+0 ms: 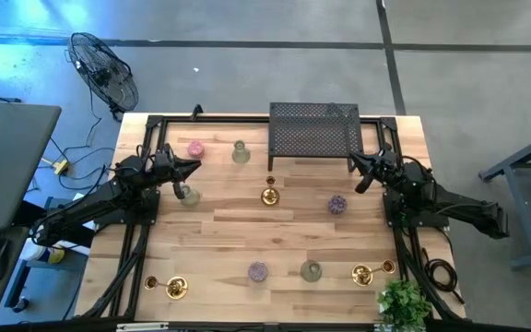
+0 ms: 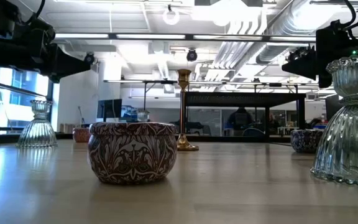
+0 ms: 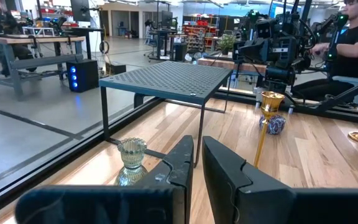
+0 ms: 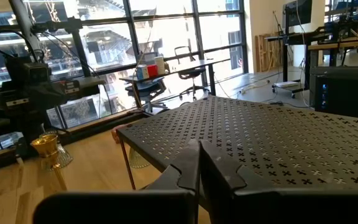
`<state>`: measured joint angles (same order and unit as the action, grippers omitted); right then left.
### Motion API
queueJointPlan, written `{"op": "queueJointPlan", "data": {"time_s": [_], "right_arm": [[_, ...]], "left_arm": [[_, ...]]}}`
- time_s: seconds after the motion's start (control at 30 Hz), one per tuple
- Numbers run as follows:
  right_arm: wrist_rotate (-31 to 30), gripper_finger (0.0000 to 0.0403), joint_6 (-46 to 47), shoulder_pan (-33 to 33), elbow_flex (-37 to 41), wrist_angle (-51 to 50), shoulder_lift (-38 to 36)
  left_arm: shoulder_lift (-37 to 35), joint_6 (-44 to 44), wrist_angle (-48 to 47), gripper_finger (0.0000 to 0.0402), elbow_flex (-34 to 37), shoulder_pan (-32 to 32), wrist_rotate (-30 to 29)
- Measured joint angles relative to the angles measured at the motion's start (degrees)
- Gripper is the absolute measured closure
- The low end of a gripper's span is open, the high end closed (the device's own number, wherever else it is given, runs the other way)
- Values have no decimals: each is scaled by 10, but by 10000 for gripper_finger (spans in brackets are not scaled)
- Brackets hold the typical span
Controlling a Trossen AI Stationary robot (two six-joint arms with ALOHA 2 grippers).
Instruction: Pick & Place candle stick holders
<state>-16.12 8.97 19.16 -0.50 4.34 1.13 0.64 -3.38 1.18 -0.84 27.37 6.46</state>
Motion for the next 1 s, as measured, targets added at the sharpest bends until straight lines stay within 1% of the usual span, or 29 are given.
{"op": "queueJointPlan", "data": {"time_s": [0.37,0.53,0.67,0.73,0.87,0.93,1.0], "right_arm": [[1,398,0,0,0,28,0],[-29,398,-62,0,0,92,0],[-25,398,-66,0,0,163,0],[-9,398,-75,0,0,203,0],[58,400,-28,0,-1,291,6],[99,402,-26,0,-13,287,14],[123,402,-20,-1,-42,244,32]], "left_arm": [[0,0,0,369,0,0,0],[0,0,7,369,0,0,0],[0,0,5,369,0,0,0],[0,0,5,369,0,0,0],[0,-17,0,369,0,0,0],[0,-20,-1,369,0,0,-2],[0,-18,-1,373,0,0,-11]]}}
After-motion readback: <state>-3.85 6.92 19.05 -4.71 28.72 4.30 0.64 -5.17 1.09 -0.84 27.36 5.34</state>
